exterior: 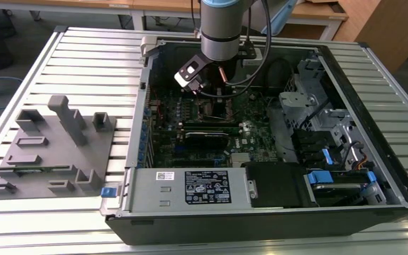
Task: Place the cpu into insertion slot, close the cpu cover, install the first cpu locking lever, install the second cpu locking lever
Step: 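Place the cpu into insertion slot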
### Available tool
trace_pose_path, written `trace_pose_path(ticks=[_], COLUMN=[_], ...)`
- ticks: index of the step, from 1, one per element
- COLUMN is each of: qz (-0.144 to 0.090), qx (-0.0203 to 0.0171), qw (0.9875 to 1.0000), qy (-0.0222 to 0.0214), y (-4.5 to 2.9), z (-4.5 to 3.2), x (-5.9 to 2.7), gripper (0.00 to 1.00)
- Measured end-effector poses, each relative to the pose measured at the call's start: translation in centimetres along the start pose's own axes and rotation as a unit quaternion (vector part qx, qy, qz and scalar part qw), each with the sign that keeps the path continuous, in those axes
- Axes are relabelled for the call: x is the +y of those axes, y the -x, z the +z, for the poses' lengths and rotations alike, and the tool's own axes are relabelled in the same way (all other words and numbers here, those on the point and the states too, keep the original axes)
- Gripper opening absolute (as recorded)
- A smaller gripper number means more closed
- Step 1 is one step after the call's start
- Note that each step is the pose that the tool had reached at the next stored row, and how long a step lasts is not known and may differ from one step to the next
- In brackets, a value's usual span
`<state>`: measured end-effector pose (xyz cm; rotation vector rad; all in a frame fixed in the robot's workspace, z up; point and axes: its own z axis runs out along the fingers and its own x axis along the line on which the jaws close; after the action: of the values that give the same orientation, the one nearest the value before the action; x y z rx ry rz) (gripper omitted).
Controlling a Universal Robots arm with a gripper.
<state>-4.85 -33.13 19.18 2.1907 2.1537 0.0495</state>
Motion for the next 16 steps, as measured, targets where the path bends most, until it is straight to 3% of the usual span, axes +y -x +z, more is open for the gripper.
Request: trace_pose_path(ticks=[7,10,16], qz=[0.0,0.0,0.0], qx=[0.0002,0.0,-0.0001], qw=[1.0,1.0,1.0], qy=[0.0002,0.0,0.0], y=[-0.01,0.0,0.0], z=[0.02,0.0,-0.03], x=[0.01,0.01,0.01], gripper=[0.55,0.67,0.67])
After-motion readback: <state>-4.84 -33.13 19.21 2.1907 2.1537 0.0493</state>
